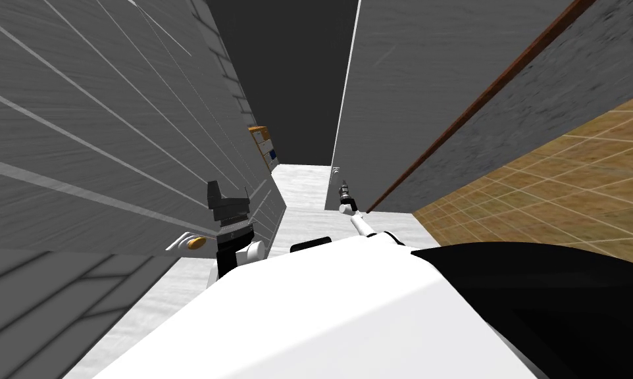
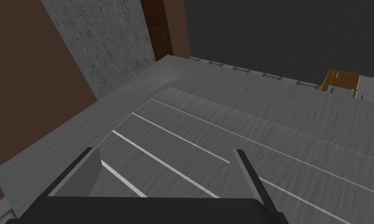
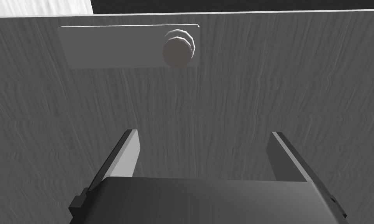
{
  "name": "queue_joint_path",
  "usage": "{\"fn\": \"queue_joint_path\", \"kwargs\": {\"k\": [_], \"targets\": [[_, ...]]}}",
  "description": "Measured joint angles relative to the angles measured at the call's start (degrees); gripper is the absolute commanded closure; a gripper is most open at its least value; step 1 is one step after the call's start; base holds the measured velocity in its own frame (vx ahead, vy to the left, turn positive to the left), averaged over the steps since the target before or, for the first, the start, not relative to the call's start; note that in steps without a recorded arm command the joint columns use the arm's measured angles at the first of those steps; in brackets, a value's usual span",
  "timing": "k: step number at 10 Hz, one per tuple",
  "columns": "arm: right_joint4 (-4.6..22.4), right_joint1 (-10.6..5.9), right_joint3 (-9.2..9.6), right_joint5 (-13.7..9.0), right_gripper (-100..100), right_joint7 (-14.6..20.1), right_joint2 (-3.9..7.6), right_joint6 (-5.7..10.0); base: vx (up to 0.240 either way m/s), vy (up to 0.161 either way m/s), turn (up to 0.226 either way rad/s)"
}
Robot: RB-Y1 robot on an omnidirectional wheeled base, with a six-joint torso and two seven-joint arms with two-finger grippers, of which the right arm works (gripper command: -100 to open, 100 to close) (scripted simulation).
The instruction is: Pull the door open
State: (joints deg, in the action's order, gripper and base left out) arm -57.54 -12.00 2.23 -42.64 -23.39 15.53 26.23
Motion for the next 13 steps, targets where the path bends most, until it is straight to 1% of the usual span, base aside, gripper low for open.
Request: {"fn": "queue_joint_path", "kwargs": {"k": [6, 7, 8, 9, 11, 12, 13], "targets": [[6.5, -3.53, 0.57, -3.3, -100, -0.9, 1.24, 0.21, 0.091, -0.001, 0.027], [6.6, -3.61, 0.58, -3.4, -100, -1.0, 1.27, 0.22, 0.124, -0.01, 0.074], [6.3, -3.23, 0.29, -3.5, -100, -1.0, 1.51, 0.07, 0.168, -0.041, 0.063], [6.7, -3.35, 0.26, -3.5, -100, -0.7, 1.77, 0.22, 0.172, -0.034, 0.07], [7.4, -3.29, 0.12, -3.6, -100, 0.2, 2.61, 0.6, 0.21, -0.044, 0.064], [7.5, -3.25, -0.26, -3.7, -100, 0.2, 2.82, 0.52, 0.221, -0.083, 0.097], [8.4, -3.36, -0.1, -3.7, -100, 1.0, 3.48, 0.89, 0.192, -0.077, 0.083]]}}
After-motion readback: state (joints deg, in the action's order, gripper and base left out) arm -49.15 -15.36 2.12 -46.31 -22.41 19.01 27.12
